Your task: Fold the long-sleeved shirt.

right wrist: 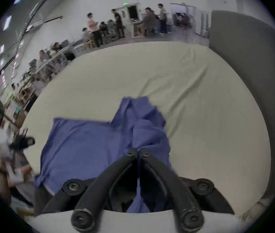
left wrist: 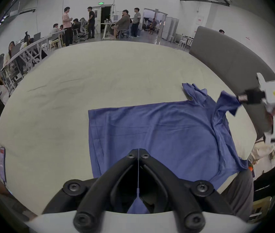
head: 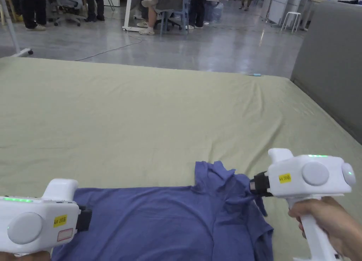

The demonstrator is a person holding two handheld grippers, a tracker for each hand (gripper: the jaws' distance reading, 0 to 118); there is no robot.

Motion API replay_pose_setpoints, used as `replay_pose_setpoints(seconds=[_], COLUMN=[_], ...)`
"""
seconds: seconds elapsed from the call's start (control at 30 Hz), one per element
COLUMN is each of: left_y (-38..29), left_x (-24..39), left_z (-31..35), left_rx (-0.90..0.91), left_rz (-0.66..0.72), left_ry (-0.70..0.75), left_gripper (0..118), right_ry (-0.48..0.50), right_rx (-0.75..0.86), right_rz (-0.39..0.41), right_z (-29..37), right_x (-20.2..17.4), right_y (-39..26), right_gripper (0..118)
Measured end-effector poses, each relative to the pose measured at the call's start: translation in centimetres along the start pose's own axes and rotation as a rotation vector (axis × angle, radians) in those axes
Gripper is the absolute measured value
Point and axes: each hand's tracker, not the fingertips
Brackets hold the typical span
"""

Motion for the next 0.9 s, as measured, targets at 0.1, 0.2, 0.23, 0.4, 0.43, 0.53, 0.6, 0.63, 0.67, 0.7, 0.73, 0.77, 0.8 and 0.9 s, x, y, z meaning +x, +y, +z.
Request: replay_pose_setpoints(seconds=[0.1, 0.2, 0.23, 0.4, 0.43, 0.53, 0.6, 0.63, 0.67, 0.7, 0.73, 0.77, 0.8, 0.9], left_y=[-0.4, -0.9, -1.1, -1.5, -1.5, -1.6, -1.5, -1.5, -1.5, -1.5, -1.5, -1.4, -1.4, -1.2], left_x=[0.2, 0.5, 0.5, 0.6, 0.5, 0.4, 0.3, 0.3, 0.3, 0.3, 0.2, 0.2, 0.2, 0.2], left_z=[0.5, 0.8, 0.9, 1.3, 1.4, 1.8, 2.0, 2.0, 2.1, 2.1, 2.1, 2.0, 1.8, 1.4], left_rx=[0.005, 0.004, 0.004, 0.001, 0.002, 0.007, 0.011, 0.013, 0.017, 0.018, 0.018, 0.019, 0.018, 0.016], left_rz=[0.007, 0.009, 0.009, 0.018, 0.016, 0.016, 0.018, 0.020, 0.022, 0.023, 0.026, 0.030, 0.031, 0.031], left_ry=[-0.015, -0.022, -0.024, -0.029, -0.028, -0.028, -0.031, -0.030, -0.032, -0.035, -0.039, -0.042, -0.043, -0.041], left_gripper=[0, 0, 0, 0, 0, 0, 0, 0, 0, 0, 0, 0, 0, 0], right_ry=[0.072, 0.071, 0.074, 0.011, 0.023, 0.034, 0.041, 0.033, 0.043, 0.046, 0.037, 0.017, -0.010, -0.081], right_rx=[-0.084, -0.166, -0.206, -0.299, -0.293, -0.266, -0.207, -0.188, -0.143, -0.105, -0.080, -0.057, -0.040, 0.021], right_rz=[0.041, 0.047, 0.064, 0.095, 0.090, 0.055, 0.059, 0.067, 0.072, 0.065, 0.046, 0.023, 0.001, 0.019], right_z=[0.8, -0.5, -1.2, -5.1, -5.0, -3.2, -1.5, -0.3, 1.0, 2.2, 2.9, 3.7, 4.1, 3.2], right_x=[-1.9, -3.5, -4.0, -4.7, -4.6, -4.3, -4.4, -4.2, -4.0, -3.8, -3.5, -3.2, -2.9, -1.7], right_y=[-4.8, -9.2, -10.4, -13.9, -13.7, -12.4, -11.8, -11.4, -10.9, -10.2, -9.6, -8.7, -7.7, -4.4], right_gripper=[0, 0, 0, 0, 0, 10, 84, 108, 113, 113, 113, 111, 102, 0])
